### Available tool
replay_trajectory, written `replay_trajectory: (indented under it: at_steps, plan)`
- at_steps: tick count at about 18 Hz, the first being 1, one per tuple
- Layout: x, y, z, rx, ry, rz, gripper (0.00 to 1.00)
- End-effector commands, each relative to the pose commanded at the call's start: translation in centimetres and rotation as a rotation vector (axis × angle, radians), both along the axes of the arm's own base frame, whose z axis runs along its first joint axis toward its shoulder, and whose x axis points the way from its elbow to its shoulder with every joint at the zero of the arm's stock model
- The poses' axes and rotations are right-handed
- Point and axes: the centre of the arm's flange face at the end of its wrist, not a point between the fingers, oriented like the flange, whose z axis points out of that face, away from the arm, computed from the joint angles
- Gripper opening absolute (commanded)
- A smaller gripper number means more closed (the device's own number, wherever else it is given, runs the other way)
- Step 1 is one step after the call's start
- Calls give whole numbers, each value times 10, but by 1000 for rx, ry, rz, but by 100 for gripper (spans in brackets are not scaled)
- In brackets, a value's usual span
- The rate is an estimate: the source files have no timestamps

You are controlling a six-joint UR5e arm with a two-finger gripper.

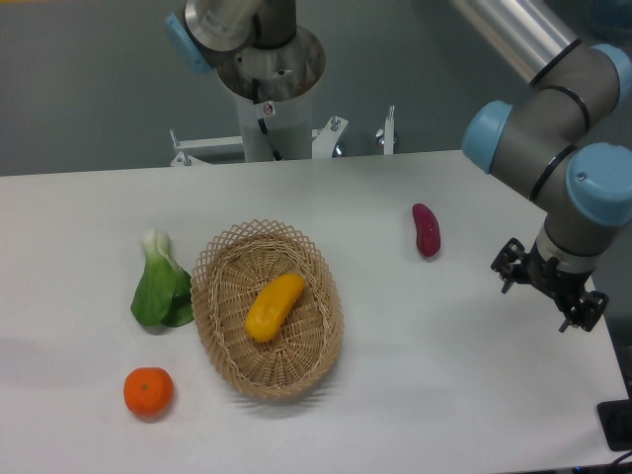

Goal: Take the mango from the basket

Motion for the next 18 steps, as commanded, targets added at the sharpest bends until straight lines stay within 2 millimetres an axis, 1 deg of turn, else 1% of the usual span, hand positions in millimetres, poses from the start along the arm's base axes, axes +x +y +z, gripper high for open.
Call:
replay_trajectory:
  at_steps: [6, 8, 12, 13, 15, 17, 18]
  plan:
    - [1, 1, 0, 1, 0, 5, 100]
    - [4, 5, 0, 3, -2, 13, 100]
    - [7, 9, 1, 27, -2, 91, 100]
    - [10, 11, -2, 29, -8, 109, 100]
    - [21, 25, -1, 39, 3, 111, 100]
    - [29, 30, -4, 39, -8, 124, 100]
    - [36, 36, -3, 42, -10, 119, 100]
